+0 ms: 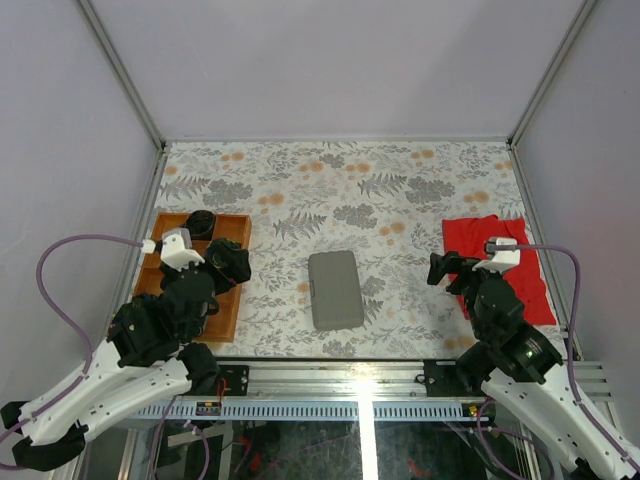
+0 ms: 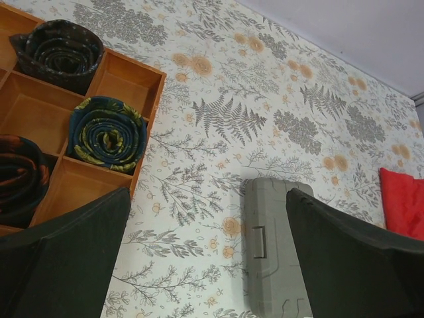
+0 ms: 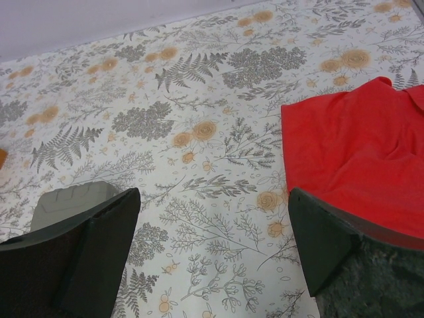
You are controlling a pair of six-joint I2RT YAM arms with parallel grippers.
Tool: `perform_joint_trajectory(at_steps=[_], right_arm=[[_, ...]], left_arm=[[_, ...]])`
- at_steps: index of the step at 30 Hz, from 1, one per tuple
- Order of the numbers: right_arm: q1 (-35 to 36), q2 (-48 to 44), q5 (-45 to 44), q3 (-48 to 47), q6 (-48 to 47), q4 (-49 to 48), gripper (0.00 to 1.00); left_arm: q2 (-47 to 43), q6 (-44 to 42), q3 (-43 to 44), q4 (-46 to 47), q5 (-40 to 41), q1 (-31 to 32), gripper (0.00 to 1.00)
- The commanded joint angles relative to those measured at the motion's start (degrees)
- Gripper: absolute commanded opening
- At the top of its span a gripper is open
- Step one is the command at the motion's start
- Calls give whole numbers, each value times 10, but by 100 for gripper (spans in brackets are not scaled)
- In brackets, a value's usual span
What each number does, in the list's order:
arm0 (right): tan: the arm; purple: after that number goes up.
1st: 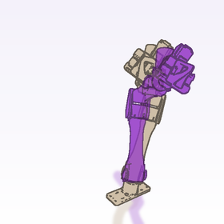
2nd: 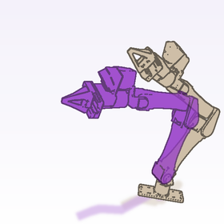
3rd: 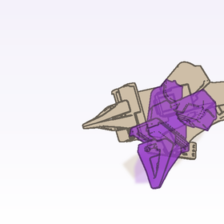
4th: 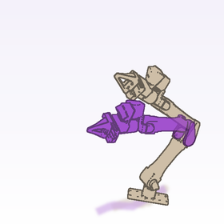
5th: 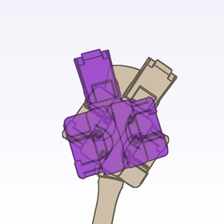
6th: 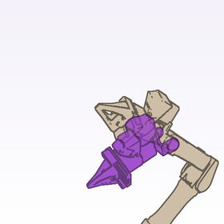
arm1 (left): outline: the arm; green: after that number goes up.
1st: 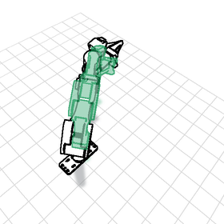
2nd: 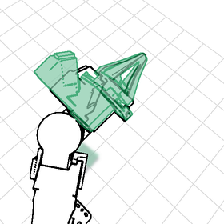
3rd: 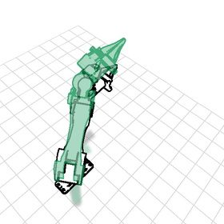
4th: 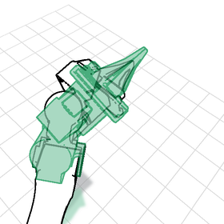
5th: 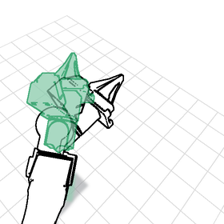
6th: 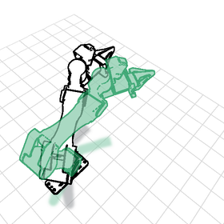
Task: Sort the tools into containers
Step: Reset both arms
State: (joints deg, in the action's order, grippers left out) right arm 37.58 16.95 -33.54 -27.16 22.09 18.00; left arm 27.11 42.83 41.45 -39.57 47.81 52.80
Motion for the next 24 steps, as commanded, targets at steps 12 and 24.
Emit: perform_joint_trajectory(at_steps=[12,24], right_arm=[[4,-75,-48,-21,13,11,99],[4,-67,-60,-18,6,-2,99]], left_arm=[[-30,5,17,-10,52,2,100],[-22,16,13,-8,70,2,100]])
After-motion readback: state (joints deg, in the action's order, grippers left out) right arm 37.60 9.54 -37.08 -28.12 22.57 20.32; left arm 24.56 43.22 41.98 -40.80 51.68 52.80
